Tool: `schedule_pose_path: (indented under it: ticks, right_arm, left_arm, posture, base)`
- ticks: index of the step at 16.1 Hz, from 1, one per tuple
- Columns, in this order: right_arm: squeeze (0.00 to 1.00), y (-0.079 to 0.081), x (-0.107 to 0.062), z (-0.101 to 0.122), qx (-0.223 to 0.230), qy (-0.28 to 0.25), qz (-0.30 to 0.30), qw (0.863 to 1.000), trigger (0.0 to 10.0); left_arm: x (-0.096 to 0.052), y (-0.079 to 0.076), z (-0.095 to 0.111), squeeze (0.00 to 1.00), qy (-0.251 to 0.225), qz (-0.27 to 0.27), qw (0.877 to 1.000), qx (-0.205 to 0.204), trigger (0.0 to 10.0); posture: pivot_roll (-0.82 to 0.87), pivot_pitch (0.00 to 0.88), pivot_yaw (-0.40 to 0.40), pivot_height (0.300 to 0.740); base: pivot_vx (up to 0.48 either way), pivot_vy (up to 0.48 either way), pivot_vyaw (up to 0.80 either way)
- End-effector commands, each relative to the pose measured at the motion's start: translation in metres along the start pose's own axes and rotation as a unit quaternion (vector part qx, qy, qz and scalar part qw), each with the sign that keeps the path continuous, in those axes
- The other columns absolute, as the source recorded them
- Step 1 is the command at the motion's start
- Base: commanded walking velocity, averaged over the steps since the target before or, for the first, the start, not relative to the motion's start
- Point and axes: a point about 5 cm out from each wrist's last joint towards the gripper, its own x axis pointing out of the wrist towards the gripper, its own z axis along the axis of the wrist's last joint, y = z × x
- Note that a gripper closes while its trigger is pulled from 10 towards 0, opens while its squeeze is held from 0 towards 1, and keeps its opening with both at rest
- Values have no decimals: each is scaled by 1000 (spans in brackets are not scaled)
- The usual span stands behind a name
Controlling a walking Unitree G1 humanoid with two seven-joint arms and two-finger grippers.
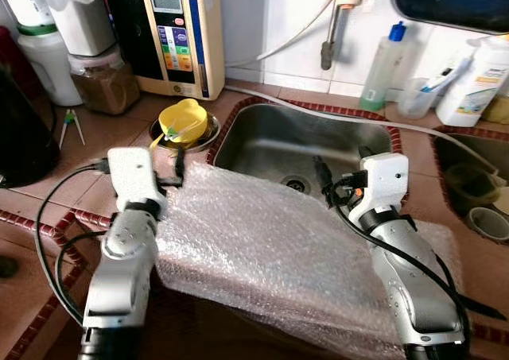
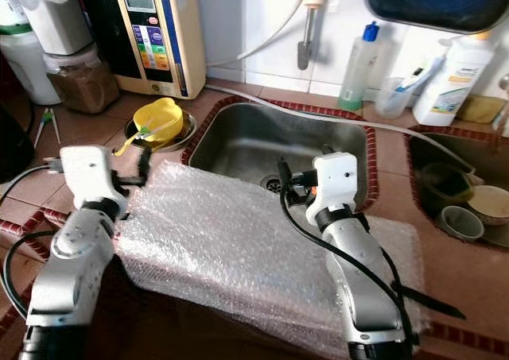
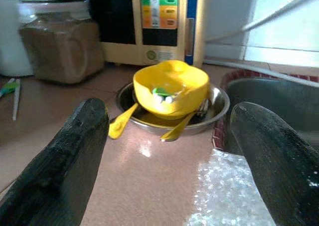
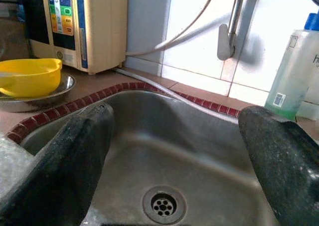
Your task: Kitchen organization
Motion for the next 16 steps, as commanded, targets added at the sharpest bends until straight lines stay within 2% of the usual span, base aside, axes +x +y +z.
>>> schedule_pose_path:
  ticks: [1,3,5,7,8,10,12,16]
  right_arm:
    - [0,-3,-1,-2,-5,1,-5,1000,10000]
    - [0,-7,-1,-3,-16,6,-11,1000,10000]
    - [0,-16,-6,-1,-18,9,-30,999,10000]
    - [0,-15,-7,-3,-19,8,-26,999,10000]
    - [0,-13,-5,-3,-19,6,-22,1000,10000]
    - [0,-1,2,5,10,-15,12,1000,10000]
    - [0,10,6,11,21,-28,44,998,10000]
    - [0,15,7,8,22,-23,51,998,10000]
  left_arm:
    - [-3,6,6,0,-7,5,1000,14,10000]
    - [-6,14,6,0,-6,9,999,30,10000]
    - [-9,10,-4,0,-1,-10,999,35,10000]
    - [-9,7,-11,0,8,3,1000,14,10000]
    - [-10,5,-13,0,10,5,1000,7,10000]
    - [-11,-3,-11,0,3,-21,1000,-6,10000]
    - [-10,-5,-8,0,-9,-34,999,0,10000]
    - [-9,-8,-11,0,-3,-32,999,-7,10000]
  posture:
    - [6,0,60,740]
    - [9,0,56,740]
    - [-27,0,28,740]
    - [-40,0,26,740]
    - [-40,0,26,740]
    - [-40,0,31,740]
    - [-35,0,24,740]
    - [-41,0,23,740]
  base:
    - [0,0,0]
    - [0,0,0]
    - [0,0,0]
    - [0,0,0]
    - [0,0,0]
    - [0,0,0]
    - [0,0,0]
    - [0,0,0]
